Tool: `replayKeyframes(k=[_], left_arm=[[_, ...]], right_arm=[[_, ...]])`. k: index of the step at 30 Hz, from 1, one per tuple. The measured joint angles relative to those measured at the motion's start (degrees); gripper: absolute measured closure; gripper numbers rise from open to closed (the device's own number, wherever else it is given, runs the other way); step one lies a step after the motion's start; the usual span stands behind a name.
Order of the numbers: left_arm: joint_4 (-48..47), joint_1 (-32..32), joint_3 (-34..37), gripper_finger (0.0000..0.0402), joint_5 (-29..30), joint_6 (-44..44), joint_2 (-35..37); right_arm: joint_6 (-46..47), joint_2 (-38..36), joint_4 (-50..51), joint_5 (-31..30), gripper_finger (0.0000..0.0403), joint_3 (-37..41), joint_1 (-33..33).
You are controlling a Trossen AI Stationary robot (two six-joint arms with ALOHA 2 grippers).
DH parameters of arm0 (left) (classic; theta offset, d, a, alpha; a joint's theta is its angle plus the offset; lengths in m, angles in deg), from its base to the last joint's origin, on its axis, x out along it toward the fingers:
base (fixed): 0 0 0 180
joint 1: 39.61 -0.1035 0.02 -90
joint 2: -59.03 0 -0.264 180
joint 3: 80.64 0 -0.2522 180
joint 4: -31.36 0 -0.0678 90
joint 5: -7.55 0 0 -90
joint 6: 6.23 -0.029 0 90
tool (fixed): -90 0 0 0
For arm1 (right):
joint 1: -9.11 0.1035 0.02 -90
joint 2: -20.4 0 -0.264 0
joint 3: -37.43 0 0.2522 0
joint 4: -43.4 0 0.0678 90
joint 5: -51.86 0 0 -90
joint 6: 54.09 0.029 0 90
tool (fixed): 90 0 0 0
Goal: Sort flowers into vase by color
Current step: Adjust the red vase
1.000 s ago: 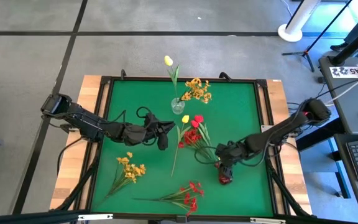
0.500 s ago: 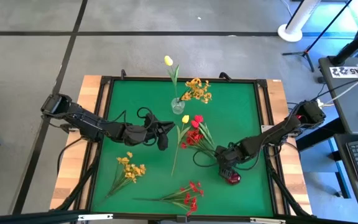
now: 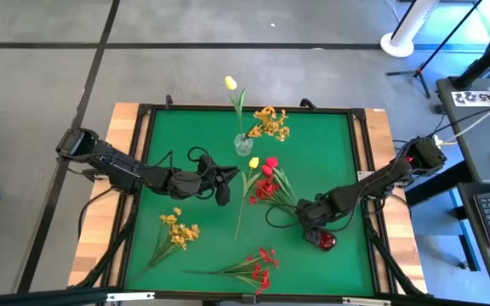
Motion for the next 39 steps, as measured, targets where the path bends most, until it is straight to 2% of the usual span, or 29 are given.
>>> replayKeyframes(k=[5, 15, 22, 31, 39], left_arm=[[-0.03, -0.01, 0.00, 0.0347, 0.00, 0.04, 0.00], [-0.36, 0.00, 0.00, 0.0347, 0.00, 0.09, 0.00], [-2.39, 0.00, 0.00, 0.0347, -0.02, 0.11, 0.00], [-3.94, 0.00, 0.00, 0.0347, -2.60, 0.15, 0.02], [-5.51, 0.00, 0.00, 0.0347, -4.39, 0.19, 0.02]], right_arm=[[0.01, -0.01, 2.64, 0.03, 0.0223, -0.74, 0.00], [-2.15, 0.02, 14.93, -7.05, 0.0162, -9.97, 0.12], [0.99, 0.02, 15.99, -4.42, 0.0133, -9.18, 0.17], [5.74, 0.02, 20.26, -3.17, 0.0132, -9.07, 0.17], [8.14, -0.13, 20.03, -1.08, 0.0132, -9.07, 0.17]])
